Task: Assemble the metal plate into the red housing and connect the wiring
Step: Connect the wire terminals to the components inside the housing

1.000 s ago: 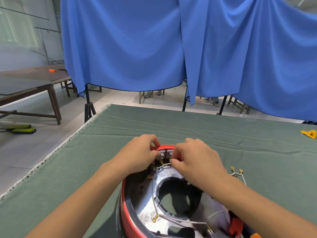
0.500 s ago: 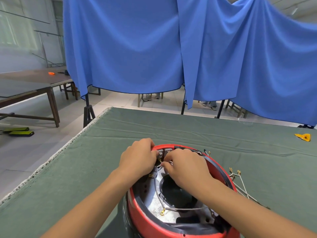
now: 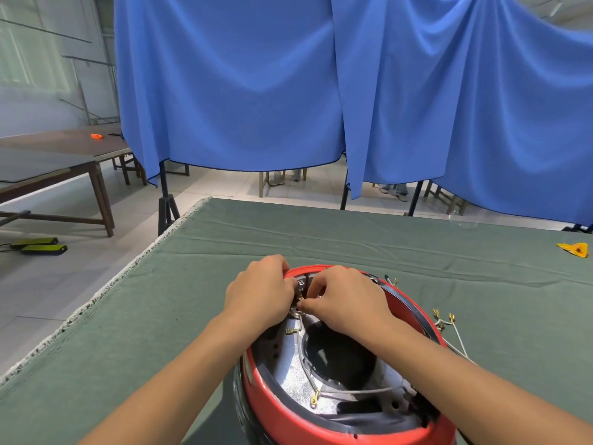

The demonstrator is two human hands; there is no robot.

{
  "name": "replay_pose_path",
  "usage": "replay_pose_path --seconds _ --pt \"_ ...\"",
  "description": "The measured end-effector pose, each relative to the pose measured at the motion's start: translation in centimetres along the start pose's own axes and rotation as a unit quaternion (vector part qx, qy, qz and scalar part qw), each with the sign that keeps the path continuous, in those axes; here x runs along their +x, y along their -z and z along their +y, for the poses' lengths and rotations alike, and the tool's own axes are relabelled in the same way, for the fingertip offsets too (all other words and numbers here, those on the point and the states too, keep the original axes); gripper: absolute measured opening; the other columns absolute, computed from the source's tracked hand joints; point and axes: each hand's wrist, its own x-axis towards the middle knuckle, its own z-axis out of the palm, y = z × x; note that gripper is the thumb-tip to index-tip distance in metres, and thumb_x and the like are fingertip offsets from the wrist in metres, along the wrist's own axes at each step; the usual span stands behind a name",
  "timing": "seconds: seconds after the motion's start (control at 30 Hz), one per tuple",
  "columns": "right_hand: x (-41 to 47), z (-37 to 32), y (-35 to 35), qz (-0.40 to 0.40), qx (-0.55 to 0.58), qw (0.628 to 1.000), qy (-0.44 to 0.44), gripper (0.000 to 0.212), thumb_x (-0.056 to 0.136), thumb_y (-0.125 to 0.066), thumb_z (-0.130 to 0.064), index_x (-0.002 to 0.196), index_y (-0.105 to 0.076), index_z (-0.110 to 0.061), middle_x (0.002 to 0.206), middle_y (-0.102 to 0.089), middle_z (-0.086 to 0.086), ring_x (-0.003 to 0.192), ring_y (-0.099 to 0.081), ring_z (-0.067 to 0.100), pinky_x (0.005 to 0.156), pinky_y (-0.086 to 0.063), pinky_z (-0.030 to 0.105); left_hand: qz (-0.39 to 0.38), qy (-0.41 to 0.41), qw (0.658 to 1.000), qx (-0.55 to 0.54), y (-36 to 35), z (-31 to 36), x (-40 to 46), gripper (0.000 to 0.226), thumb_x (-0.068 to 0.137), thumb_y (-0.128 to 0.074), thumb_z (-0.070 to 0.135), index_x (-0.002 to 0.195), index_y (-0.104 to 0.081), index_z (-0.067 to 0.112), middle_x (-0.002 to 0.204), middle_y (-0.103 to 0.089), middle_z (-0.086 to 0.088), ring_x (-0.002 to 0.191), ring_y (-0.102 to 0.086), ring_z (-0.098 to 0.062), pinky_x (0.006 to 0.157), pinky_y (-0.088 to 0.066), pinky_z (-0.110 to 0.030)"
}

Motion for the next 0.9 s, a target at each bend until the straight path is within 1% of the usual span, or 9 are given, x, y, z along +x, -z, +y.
replay_pose_path --seconds 0.13,0.3,0.4,0.63,0.77,0.9 --pt "0.22 0.08 0.25 -0.009 0.007 1.0 -0.007 0.007 0.076 -0.065 -0.035 0.08 -0.071 -0.032 0.085 -0.068 -0.009 0.089 -0.062 0.016 0.063 -0.036 0.026 -0.002 -0.002 1.0 0.0 -0.02 0.03 0.08 0.019 0.09 -0.054 0.033 0.105 -0.061 0.025 0.109 -0.066 -0.001 0.103 -0.059 -0.028 0.082 -0.046 -0.037" --pt "-0.02 -0.24 -0.06 0.01 -0.025 0.999 0.031 0.012 0.077 -0.061 -0.031 0.083 -0.07 -0.024 0.085 -0.068 -0.003 0.087 -0.062 0.021 0.062 -0.035 0.027 -0.003 -0.004 1.0 0.002 -0.01 -0.07 0.04 0.018 0.09 -0.054 0.034 0.103 -0.061 0.024 0.107 -0.066 -0.001 0.1 -0.058 -0.028 0.078 -0.044 -0.036" --pt "-0.15 -0.06 -0.06 0.008 -0.018 0.999 0.037 0.013 0.079 -0.06 -0.029 0.085 -0.071 -0.026 0.089 -0.07 -0.003 0.089 -0.062 0.02 0.063 -0.037 0.027 -0.004 -0.005 1.0 0.0 0.01 -0.06 0.04 0.018 0.09 -0.054 0.034 0.104 -0.061 0.024 0.107 -0.066 -0.001 0.1 -0.058 -0.028 0.077 -0.043 -0.035" --pt "-0.22 0.15 -0.12 -0.002 0.022 0.999 0.03 0.012 0.082 -0.06 -0.026 0.081 -0.072 -0.026 0.09 -0.071 -0.004 0.091 -0.062 0.019 0.067 -0.04 0.027 -0.012 -0.003 1.0 -0.005 0.1 -0.1 0.01 0.017 0.09 -0.054 0.033 0.103 -0.061 0.024 0.106 -0.066 -0.002 0.101 -0.059 -0.029 0.083 -0.047 -0.038" --pt "-0.21 0.09 -0.2 -0.001 0.019 1.0 0.025 0.013 0.083 -0.059 -0.027 0.083 -0.072 -0.025 0.092 -0.071 -0.003 0.092 -0.062 0.02 0.069 -0.043 0.029 -0.017 -0.003 1.0 -0.004 0.15 -0.06 -0.03 0.018 0.09 -0.055 0.033 0.103 -0.062 0.024 0.107 -0.066 -0.003 0.101 -0.058 -0.03 0.085 -0.048 -0.04" --pt "-0.4 -0.1 -0.4 0.009 -0.001 1.0 0.021 0.019 0.083 -0.057 -0.037 0.087 -0.071 -0.024 0.095 -0.07 -0.002 0.094 -0.062 0.021 0.068 -0.041 0.03 -0.019 -0.004 1.0 -0.002 0.19 0.07 -0.06 0.017 0.09 -0.054 0.033 0.103 -0.061 0.024 0.106 -0.066 -0.003 0.101 -0.058 -0.03 0.085 -0.048 -0.04"
